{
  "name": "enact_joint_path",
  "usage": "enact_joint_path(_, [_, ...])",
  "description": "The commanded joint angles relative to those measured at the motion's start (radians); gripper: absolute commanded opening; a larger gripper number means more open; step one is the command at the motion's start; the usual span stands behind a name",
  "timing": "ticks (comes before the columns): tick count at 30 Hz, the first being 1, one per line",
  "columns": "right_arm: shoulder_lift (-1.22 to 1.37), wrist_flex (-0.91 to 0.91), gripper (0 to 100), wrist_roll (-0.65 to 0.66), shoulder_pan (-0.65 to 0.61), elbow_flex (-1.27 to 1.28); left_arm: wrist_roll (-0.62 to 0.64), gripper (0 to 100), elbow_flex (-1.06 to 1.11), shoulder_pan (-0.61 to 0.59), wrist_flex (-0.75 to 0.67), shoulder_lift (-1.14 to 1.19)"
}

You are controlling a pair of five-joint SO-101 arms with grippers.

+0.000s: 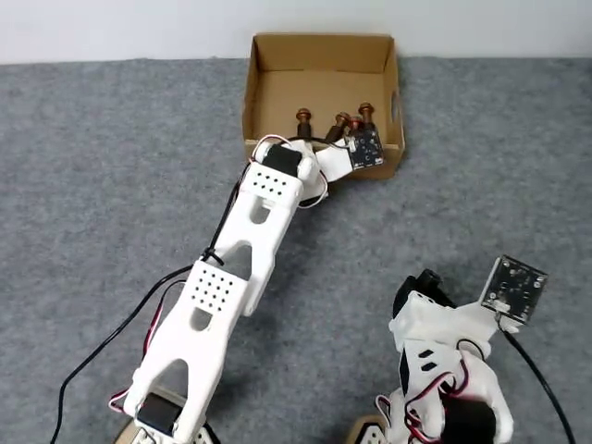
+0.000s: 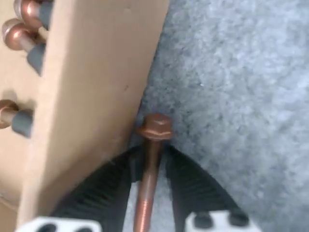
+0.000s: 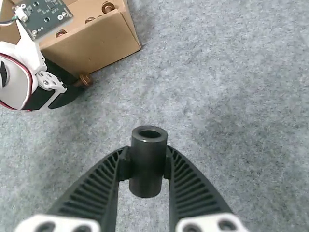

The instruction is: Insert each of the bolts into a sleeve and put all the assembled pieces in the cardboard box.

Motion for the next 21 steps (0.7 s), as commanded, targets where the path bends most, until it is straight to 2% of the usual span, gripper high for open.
enact_joint_path(1, [0.001, -0.001, 0.8, 0.008, -0.001, -0.005, -0.014, 4, -0.061, 0.012, -0.005, 0.002])
enact_joint_path(9, [0.001, -0.001, 0.8, 0.008, -0.001, -0.005, -0.018, 4, -0.064, 0.020, 0.002, 0.008])
enact_joint_path(11, [0.001, -0.001, 0.8, 0.008, -0.001, -0.005, -0.018, 4, -0.064, 0.023, 0.061, 0.000])
enact_joint_path(16, [0.001, -0.001, 0.8, 0.008, -0.001, -0.005, -0.121, 1, -0.165, 0.074, 0.362, 0.003])
enact_joint_path(21, [0.001, -0.001, 0.8, 0.008, -0.001, -0.005, -0.120, 1, -0.205, 0.097, 0.364, -0.020])
